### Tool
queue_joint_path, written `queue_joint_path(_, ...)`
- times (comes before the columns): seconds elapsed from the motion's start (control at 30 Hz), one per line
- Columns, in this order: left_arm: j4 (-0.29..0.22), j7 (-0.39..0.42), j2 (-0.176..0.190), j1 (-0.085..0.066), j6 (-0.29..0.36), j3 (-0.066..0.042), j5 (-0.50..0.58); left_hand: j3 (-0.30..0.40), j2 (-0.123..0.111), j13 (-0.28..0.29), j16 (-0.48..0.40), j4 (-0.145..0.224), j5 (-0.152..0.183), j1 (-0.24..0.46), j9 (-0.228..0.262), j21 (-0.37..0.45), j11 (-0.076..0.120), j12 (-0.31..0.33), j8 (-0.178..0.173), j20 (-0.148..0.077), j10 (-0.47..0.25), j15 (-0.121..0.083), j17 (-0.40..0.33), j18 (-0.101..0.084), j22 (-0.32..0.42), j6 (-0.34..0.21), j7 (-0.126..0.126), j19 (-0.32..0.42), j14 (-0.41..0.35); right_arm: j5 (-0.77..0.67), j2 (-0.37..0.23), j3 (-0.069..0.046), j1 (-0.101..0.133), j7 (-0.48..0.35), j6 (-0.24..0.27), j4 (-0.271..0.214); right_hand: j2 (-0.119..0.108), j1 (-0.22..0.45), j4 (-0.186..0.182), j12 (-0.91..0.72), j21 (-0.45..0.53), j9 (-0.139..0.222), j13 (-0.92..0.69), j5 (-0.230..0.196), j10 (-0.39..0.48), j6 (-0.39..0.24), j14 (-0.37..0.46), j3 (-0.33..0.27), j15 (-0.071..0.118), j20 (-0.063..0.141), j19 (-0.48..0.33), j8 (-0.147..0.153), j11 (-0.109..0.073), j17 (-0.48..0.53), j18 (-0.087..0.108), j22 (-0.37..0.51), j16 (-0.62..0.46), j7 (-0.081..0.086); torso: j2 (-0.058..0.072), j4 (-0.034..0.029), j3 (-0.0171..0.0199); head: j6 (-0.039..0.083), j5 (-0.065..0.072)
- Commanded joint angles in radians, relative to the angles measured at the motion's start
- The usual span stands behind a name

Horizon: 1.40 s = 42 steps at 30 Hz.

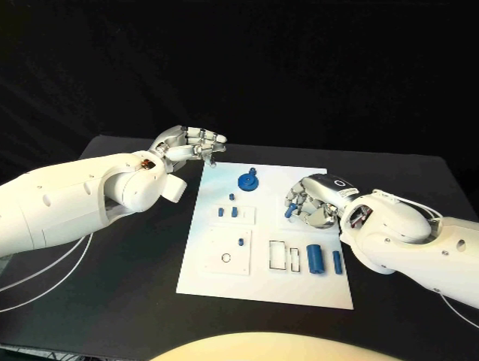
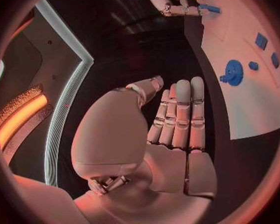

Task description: Assemble the parts on the task board

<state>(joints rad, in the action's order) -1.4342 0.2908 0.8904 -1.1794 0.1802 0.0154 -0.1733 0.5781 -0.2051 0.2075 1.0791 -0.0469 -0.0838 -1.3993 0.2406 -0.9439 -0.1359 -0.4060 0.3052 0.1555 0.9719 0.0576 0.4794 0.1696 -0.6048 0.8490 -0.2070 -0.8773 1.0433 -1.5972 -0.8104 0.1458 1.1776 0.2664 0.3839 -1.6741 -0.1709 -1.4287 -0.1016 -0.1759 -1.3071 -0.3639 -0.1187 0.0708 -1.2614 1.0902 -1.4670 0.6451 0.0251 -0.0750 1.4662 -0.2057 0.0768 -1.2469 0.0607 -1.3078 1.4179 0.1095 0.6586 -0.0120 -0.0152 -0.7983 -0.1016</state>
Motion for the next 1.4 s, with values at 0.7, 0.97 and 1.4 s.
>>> queue_joint_path(0.7,0.008,0.003,-0.021,-0.001,-0.022,0.0,0.009,-0.005,0.008,0.001,-0.006,0.0,-0.001,-0.003,-0.001,0.006,0.0,-0.003,0.005,-0.001,-0.004,0.002,-0.002,0.015,0.001,-0.008,-0.002,-0.005,-0.003,0.044,0.118,-0.002,-0.029,-0.049,0.06,-0.118,-0.002,0.023,0.015,0.014,0.009,-0.091,-0.002,-0.002,-0.046,-0.007,-0.042,0.017,0.008,0.006,0.03,-0.057,-0.035,0.005,-0.011,-0.195,0.002,0.004,0.001,-0.0016,-0.0014,0.004,-0.02)
queue_joint_path(0.97,0.005,0.001,-0.024,-0.001,-0.022,0.0,0.01,-0.005,0.008,0.001,-0.006,0.0,-0.001,-0.003,-0.001,0.006,0.0,-0.003,0.005,-0.001,-0.004,0.002,-0.002,0.015,0.001,-0.008,-0.002,-0.005,-0.003,0.035,0.189,0.01,-0.075,-0.065,0.051,-0.066,-0.002,0.024,0.017,0.015,0.01,-0.092,-0.003,-0.001,-0.046,-0.007,-0.042,0.019,0.008,0.006,0.029,-0.057,-0.035,0.005,-0.011,-0.195,0.002,0.005,0.002,0.001,-0.0019,0.0,-0.029)
queue_joint_path(1.4,0.003,-0.002,-0.025,-0.001,-0.023,0.001,0.014,-0.006,0.009,0.002,-0.007,-0.001,-0.001,-0.003,-0.001,0.007,0.0,-0.006,0.006,-0.001,-0.006,0.002,-0.002,0.015,0.002,-0.009,-0.002,-0.007,-0.003,0.018,0.238,0.021,-0.111,-0.065,0.013,-0.006,-0.001,0.028,0.021,0.018,0.018,-0.095,-0.004,0.0,-0.046,-0.01,-0.041,0.022,0.008,0.006,0.027,-0.058,-0.034,0.009,-0.009,-0.193,0.0,0.006,0.003,0.0,0.0007,-0.01,-0.037)
